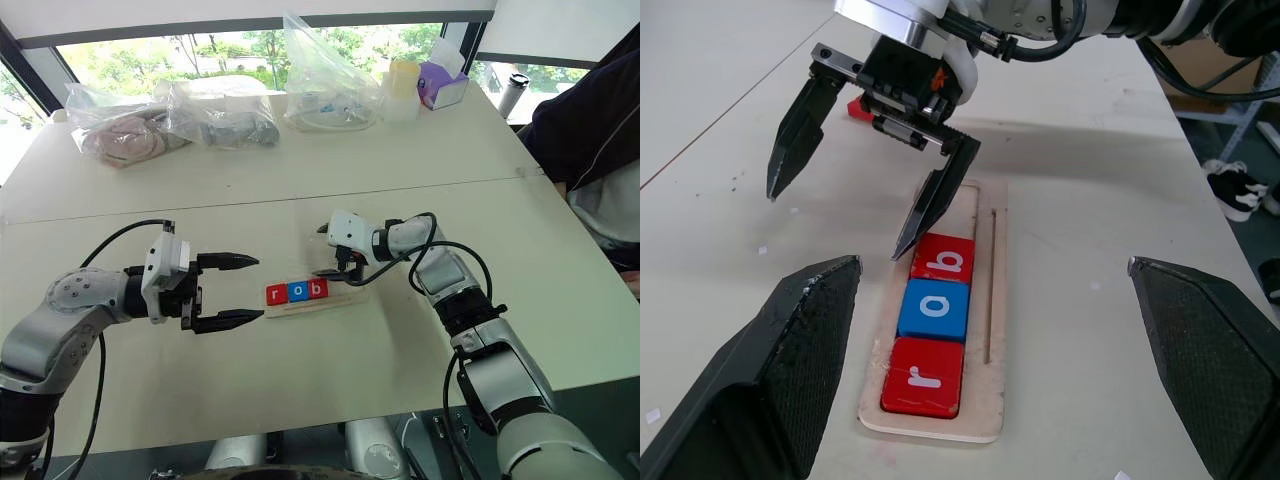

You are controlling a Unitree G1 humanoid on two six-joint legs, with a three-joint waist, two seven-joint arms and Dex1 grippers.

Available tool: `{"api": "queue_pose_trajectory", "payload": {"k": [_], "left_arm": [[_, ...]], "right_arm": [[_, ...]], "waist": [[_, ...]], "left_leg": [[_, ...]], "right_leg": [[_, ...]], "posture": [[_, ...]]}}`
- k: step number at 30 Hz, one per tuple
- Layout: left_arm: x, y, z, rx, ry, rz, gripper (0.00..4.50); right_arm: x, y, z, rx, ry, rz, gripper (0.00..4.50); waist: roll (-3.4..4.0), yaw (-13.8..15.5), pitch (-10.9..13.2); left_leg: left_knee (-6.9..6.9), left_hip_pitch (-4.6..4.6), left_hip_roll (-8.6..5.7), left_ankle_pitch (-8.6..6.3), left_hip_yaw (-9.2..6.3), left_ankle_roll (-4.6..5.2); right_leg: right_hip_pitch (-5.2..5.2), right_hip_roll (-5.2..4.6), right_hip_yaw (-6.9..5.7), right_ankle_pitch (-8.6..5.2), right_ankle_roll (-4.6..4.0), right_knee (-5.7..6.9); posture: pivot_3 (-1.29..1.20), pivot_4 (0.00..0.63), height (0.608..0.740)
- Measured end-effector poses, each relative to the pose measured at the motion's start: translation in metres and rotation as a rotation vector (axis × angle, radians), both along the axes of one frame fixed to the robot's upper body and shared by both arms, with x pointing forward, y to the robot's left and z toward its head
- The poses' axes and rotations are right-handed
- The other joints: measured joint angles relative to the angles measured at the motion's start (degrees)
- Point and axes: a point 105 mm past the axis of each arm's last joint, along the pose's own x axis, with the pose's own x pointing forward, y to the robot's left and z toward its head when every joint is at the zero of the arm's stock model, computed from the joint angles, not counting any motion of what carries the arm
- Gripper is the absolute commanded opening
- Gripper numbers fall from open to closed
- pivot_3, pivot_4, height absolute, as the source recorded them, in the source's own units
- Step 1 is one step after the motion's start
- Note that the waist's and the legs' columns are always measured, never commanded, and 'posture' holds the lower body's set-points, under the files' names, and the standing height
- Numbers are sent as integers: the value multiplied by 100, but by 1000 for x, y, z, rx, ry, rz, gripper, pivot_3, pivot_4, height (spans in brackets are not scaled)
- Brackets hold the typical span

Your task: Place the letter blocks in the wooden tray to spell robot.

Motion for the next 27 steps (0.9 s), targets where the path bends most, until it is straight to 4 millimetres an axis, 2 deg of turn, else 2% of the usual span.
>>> {"api": "queue_pose_trajectory", "payload": {"k": [7,12,13,15,18,20,22,25,27], "left_arm": [[0,-1,1,-5,-3,-1,4500],[1,-2,1,-11,-4,-3,4500],[1,-2,1,-12,-5,-3,4500],[1,-4,1,-18,-4,-6,4500],[0,-7,0,-26,0,-12,4500],[0,-10,-1,-31,5,-23,4500],[-1,-13,-2,-38,8,-33,4500],[1,-15,-1,-44,3,-45,4500],[3,-17,1,-43,-10,-56,4500]], "right_arm": [[-2,3,2,8,-9,2,4472],[21,-6,27,106,-112,-164,4472],[27,-11,33,131,-125,-219,4472],[45,-37,48,203,-153,-443,4472],[53,-73,62,282,-166,-697,4472],[48,-95,58,320,-133,-857,4472],[37,-107,43,338,-74,-983,4472],[24,-113,19,362,36,-1131,4472],[19,-115,12,384,86,-1203,4472]], "waist": [[0,0,0],[0,1,0],[0,1,0],[0,28,0],[0,49,0],[0,56,-1],[0,58,-1],[3,2,-1],[4,-11,-2]], "left_leg": [[0,0,0,0,0,0],[0,-1,0,0,0,0],[0,-1,0,0,0,0],[0,-5,-1,1,-2,-2],[-1,-5,-3,1,-1,-2],[-3,-4,-3,1,-2,-2],[-5,-4,-2,1,-3,-2],[-4,-1,-1,2,-1,-3],[-4,0,-2,3,-1,-4]], "right_leg": [[0,0,0,0,0,0],[0,0,0,0,0,0],[0,0,0,0,0,0],[-1,-3,0,0,0,0],[-1,-5,1,-1,0,-2],[-1,-4,2,-1,0,-2],[-1,-1,3,-1,0,-1],[-3,2,4,1,-2,2],[-4,3,4,2,-3,3]], "posture": [[0,150,740],[0,150,740],[0,150,740],[0,150,740],[0,150,740],[0,150,740],[0,150,740],[0,150,740],[0,150,740]]}}
